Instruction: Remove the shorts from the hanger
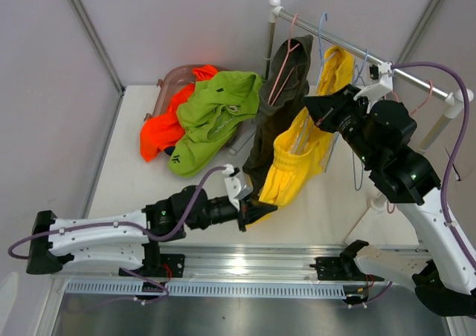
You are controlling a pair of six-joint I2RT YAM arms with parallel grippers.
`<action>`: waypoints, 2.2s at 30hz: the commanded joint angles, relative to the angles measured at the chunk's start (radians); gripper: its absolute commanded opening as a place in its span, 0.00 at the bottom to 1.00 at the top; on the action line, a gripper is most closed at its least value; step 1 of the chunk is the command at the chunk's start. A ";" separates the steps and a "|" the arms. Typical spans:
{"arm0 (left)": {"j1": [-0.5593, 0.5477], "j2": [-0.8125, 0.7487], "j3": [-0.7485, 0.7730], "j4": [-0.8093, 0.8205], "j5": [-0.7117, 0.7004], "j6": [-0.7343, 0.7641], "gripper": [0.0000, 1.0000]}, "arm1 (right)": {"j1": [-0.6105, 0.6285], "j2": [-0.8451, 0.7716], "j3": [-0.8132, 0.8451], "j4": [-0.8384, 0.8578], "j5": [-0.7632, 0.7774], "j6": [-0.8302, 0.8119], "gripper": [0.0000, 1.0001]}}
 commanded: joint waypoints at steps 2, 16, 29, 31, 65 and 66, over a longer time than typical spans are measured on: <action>-0.140 -0.106 -0.126 -0.055 -0.170 -0.084 0.00 | -0.005 -0.051 -0.010 0.153 0.095 -0.063 0.00; -0.122 0.182 0.085 -0.076 -0.373 -0.059 0.00 | -0.005 -0.099 -0.013 0.093 0.072 0.012 0.00; 0.246 0.502 0.604 -0.338 -0.303 -0.066 0.00 | -0.003 -0.255 -0.016 -0.240 0.068 0.206 0.00; 0.263 0.509 0.630 -0.352 -0.296 -0.059 0.00 | -0.005 -0.269 -0.016 -0.278 0.094 0.201 0.00; -0.268 -0.087 0.047 -0.474 -0.619 -0.403 0.00 | -0.058 -0.071 -0.051 -0.040 0.302 0.032 0.00; -0.272 -0.104 0.050 -0.492 -0.631 -0.400 0.00 | -0.068 -0.073 -0.061 -0.039 0.285 0.039 0.00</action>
